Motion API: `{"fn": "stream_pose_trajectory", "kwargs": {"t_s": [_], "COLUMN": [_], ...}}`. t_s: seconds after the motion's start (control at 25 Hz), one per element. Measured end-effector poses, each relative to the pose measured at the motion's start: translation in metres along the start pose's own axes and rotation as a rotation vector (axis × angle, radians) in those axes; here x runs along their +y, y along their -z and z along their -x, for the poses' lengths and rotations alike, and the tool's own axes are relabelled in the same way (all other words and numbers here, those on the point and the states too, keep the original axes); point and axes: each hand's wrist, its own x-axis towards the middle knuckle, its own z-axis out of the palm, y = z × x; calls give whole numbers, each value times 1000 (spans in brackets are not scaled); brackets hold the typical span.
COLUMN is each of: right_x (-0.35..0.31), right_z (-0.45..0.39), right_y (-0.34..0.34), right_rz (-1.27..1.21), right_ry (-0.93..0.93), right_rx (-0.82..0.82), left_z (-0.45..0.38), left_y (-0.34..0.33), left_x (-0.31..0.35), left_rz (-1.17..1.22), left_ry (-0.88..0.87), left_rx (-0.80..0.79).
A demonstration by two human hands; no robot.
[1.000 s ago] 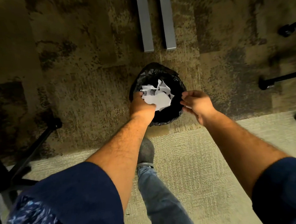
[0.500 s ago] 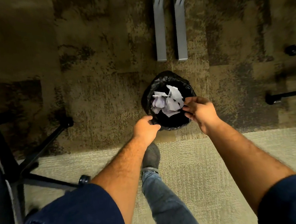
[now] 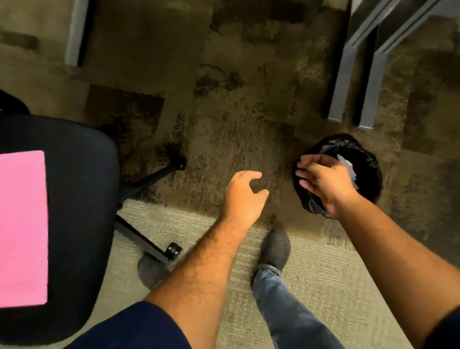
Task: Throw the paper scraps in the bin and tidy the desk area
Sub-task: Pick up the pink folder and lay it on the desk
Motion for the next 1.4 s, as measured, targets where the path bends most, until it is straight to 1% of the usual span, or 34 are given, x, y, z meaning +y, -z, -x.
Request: {"fn": "stream_pose_trajectory", "kwargs": {"t_s": [0.2, 0.44, 0.6, 0.68, 0.76, 0.88, 1.04, 1.16, 1.28, 1.4], "right_x": [-1, 7, 22, 34, 47, 71, 101, 119, 129, 132], "right_z": [52, 137, 192, 213, 228, 244, 257, 259, 260, 261], "right_y": [-103, -266, -364, -403, -433, -471, -498, -510, -523, -537], "right_rz": [130, 270, 358, 408, 505, 627, 626, 608, 589, 545], "right_ry": [96, 201, 284, 318, 341, 351, 206, 112, 79, 20], "right_rx": [-149, -429, -563, -605, -609, -574, -480, -386, -308, -234], "left_z": [31, 75, 97, 106, 113, 121, 124, 123, 118, 113], "left_y": [106, 265, 353, 389, 420, 465, 501, 512, 521, 527], "left_x": [-35, -95, -142, -172, -201, -247, -296, -321, -335, -342], "left_rz": [-36, -50, -100, -158, -201, -235, -244, -171, -78, -66], "left_ry": [-61, -4, 60, 130, 199, 287, 443, 485, 535, 583], "left_rx": [189, 511, 670, 710, 678, 566, 472, 458, 420, 425]}}
